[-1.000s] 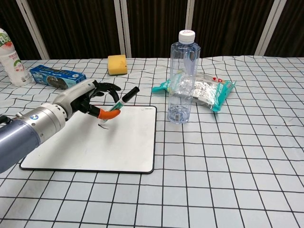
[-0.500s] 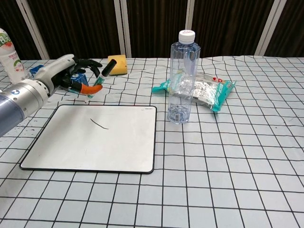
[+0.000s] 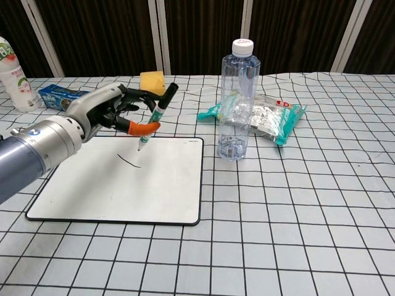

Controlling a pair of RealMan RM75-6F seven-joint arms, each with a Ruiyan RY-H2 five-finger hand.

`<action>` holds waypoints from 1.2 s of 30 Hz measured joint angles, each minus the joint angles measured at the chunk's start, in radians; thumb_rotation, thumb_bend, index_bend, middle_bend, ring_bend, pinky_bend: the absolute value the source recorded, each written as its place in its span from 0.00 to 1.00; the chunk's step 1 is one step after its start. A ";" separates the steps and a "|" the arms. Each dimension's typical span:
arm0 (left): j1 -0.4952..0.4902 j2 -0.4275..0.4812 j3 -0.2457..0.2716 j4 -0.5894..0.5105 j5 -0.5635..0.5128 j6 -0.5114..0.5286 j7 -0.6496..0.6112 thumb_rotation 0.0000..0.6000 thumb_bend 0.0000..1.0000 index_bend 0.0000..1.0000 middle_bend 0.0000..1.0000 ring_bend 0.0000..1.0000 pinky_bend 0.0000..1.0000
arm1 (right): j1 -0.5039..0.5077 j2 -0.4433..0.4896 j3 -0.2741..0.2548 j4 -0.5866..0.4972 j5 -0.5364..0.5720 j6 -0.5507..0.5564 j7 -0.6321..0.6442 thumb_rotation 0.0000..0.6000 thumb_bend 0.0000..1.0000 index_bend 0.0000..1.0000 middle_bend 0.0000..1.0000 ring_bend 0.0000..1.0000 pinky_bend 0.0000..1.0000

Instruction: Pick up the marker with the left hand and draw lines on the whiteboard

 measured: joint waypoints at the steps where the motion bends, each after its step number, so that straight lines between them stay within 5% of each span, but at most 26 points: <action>1: -0.001 -0.010 0.006 -0.001 0.000 0.000 0.008 1.00 0.55 0.68 0.13 0.00 0.03 | 0.000 0.000 0.000 0.000 0.000 0.000 -0.001 1.00 0.35 0.00 0.00 0.00 0.00; 22: 0.000 -0.062 0.030 0.027 -0.021 -0.003 0.061 1.00 0.55 0.68 0.13 0.00 0.03 | 0.001 0.002 -0.002 0.000 -0.006 0.000 0.007 1.00 0.35 0.00 0.00 0.00 0.00; 36: 0.061 0.026 0.073 -0.032 -0.028 0.015 0.089 1.00 0.55 0.68 0.13 0.00 0.03 | -0.002 0.000 -0.003 -0.002 -0.008 0.004 -0.002 1.00 0.35 0.00 0.00 0.00 0.00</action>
